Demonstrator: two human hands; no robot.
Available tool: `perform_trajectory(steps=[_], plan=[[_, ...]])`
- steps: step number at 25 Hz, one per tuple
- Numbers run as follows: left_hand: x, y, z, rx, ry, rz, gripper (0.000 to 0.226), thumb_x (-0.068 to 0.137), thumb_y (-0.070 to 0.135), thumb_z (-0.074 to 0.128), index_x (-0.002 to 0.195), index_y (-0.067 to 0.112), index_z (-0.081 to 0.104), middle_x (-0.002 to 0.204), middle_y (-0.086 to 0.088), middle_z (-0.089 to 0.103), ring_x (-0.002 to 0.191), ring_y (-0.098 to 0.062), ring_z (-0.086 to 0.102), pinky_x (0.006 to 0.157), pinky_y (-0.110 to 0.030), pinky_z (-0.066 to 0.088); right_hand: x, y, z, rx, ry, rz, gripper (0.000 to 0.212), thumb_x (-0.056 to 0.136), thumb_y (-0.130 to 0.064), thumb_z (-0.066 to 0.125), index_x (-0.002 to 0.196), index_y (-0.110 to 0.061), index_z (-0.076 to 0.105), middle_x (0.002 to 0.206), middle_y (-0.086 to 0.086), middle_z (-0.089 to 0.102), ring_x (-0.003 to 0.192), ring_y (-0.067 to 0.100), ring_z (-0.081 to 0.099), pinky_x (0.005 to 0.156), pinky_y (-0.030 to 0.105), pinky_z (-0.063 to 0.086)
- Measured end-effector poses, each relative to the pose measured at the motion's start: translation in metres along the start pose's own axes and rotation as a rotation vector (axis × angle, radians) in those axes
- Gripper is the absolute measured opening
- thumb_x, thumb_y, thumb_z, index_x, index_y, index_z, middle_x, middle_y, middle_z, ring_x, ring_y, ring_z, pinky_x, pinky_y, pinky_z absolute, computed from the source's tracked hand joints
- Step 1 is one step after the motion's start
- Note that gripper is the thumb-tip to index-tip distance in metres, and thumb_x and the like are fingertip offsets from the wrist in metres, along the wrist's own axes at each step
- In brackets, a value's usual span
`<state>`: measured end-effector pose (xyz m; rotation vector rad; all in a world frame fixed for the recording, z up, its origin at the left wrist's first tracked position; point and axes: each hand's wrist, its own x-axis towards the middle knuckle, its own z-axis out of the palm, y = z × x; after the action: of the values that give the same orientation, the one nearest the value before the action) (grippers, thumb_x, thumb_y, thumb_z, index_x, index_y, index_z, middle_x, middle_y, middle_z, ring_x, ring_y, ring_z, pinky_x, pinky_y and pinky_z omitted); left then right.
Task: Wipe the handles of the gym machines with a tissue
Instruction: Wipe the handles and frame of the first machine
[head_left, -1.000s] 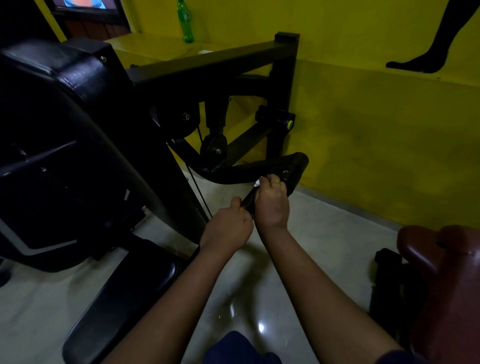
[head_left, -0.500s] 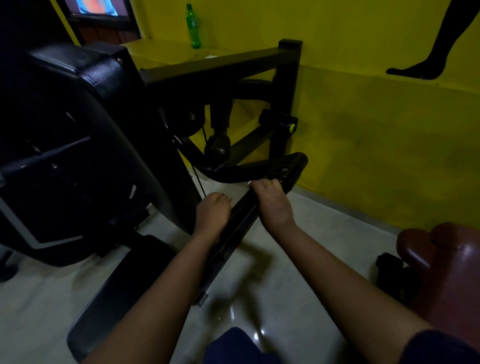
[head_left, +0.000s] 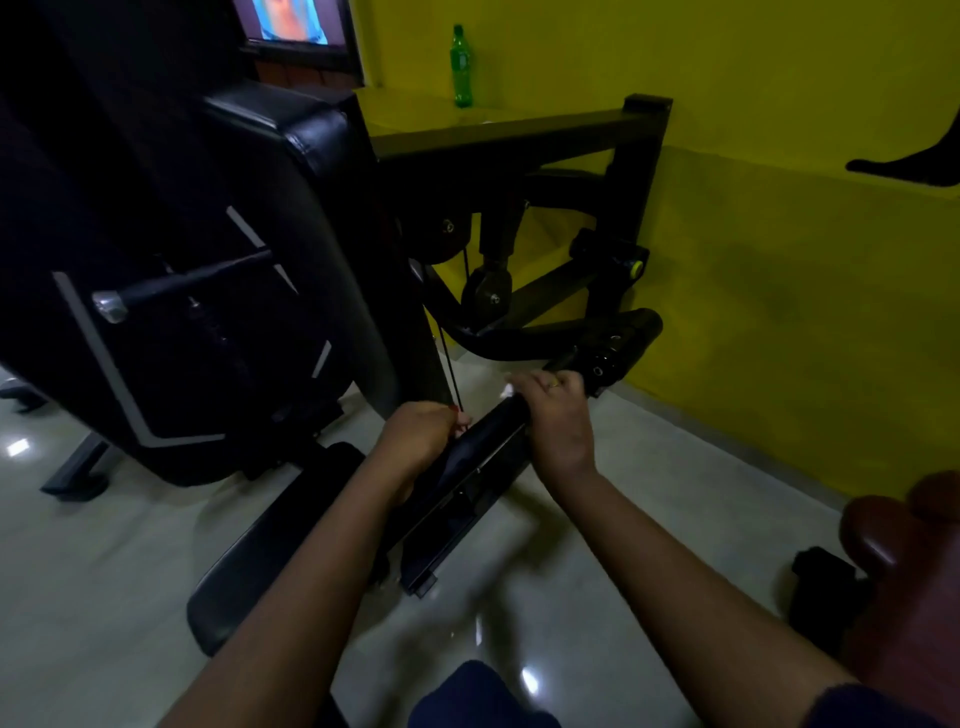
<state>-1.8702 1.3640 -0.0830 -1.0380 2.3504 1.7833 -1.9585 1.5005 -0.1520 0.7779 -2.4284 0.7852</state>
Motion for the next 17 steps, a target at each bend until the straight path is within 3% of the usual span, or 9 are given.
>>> perform_trajectory(steps=[3, 5, 7, 9, 14, 15, 17], plan=[[-0.011, -0.009, -0.009, -0.042, 0.053, 0.016, 0.022, 0.091, 0.013, 0.054, 0.081, 0.013, 0.074, 0.083, -0.005, 0.071, 0.082, -0.020, 0.063, 0.075, -0.030, 0.046, -0.020, -0.042, -0.001, 0.183, 0.075, 0.205, 0.033, 0.071, 0.000, 0.058, 0.100, -0.012, 0.070, 0.093, 0.009, 0.065, 0.090, 0.019, 0.039, 0.076, 0.024, 0.042], [-0.015, -0.015, -0.015, -0.156, 0.073, -0.008, 0.025, 0.089, 0.009, 0.055, 0.074, 0.011, 0.075, 0.075, -0.006, 0.073, 0.079, -0.021, 0.066, 0.078, -0.031, 0.049, -0.055, -0.077, -0.005, 0.266, 0.074, 0.053, 0.040, 0.074, -0.003, 0.049, 0.108, -0.011, 0.069, 0.101, 0.008, 0.066, 0.093, 0.017, 0.042, 0.081, 0.016, 0.033], [-0.017, -0.021, -0.019, -0.308, 0.083, -0.029, 0.025, 0.089, 0.006, 0.052, 0.077, 0.001, 0.073, 0.071, -0.011, 0.072, 0.074, -0.024, 0.067, 0.076, -0.032, 0.051, -0.084, -0.088, -0.012, 0.296, 0.062, -0.159, 0.038, 0.081, 0.000, 0.054, 0.116, -0.008, 0.067, 0.111, 0.007, 0.066, 0.095, 0.017, 0.045, 0.088, 0.017, 0.035], [-0.019, -0.025, -0.022, -0.373, 0.092, -0.037, 0.028, 0.092, 0.005, 0.047, 0.078, -0.004, 0.069, 0.069, -0.014, 0.071, 0.069, -0.025, 0.066, 0.070, -0.030, 0.051, -0.075, -0.073, -0.015, 0.247, 0.071, -0.248, 0.034, 0.083, -0.001, 0.058, 0.115, -0.010, 0.068, 0.109, 0.006, 0.068, 0.093, 0.018, 0.046, 0.085, 0.020, 0.038], [-0.021, -0.027, -0.025, -0.365, 0.103, -0.027, 0.030, 0.094, 0.007, 0.044, 0.076, -0.004, 0.066, 0.079, -0.020, 0.068, 0.069, -0.025, 0.065, 0.059, -0.025, 0.052, -0.032, -0.062, -0.004, 0.153, 0.095, 0.237, 0.035, 0.074, 0.001, 0.063, 0.106, -0.011, 0.070, 0.095, 0.011, 0.067, 0.089, 0.033, 0.053, 0.069, 0.037, 0.054], [-0.023, -0.028, -0.027, -0.372, 0.094, -0.016, 0.030, 0.094, 0.006, 0.044, 0.076, -0.004, 0.066, 0.076, -0.019, 0.067, 0.067, -0.024, 0.064, 0.057, -0.024, 0.052, -0.041, -0.081, -0.004, 0.156, 0.105, 0.234, 0.035, 0.074, 0.001, 0.064, 0.106, -0.011, 0.071, 0.094, 0.011, 0.067, 0.087, 0.032, 0.053, 0.069, 0.036, 0.053], [-0.027, -0.030, -0.031, -0.402, 0.066, -0.031, 0.028, 0.092, 0.005, 0.045, 0.076, -0.004, 0.066, 0.068, -0.017, 0.065, 0.060, -0.023, 0.061, 0.058, -0.027, 0.049, -0.074, -0.121, -0.007, 0.210, 0.111, 0.047, 0.035, 0.078, -0.003, 0.056, 0.109, -0.012, 0.069, 0.097, 0.008, 0.066, 0.089, 0.024, 0.049, 0.077, 0.026, 0.044]])
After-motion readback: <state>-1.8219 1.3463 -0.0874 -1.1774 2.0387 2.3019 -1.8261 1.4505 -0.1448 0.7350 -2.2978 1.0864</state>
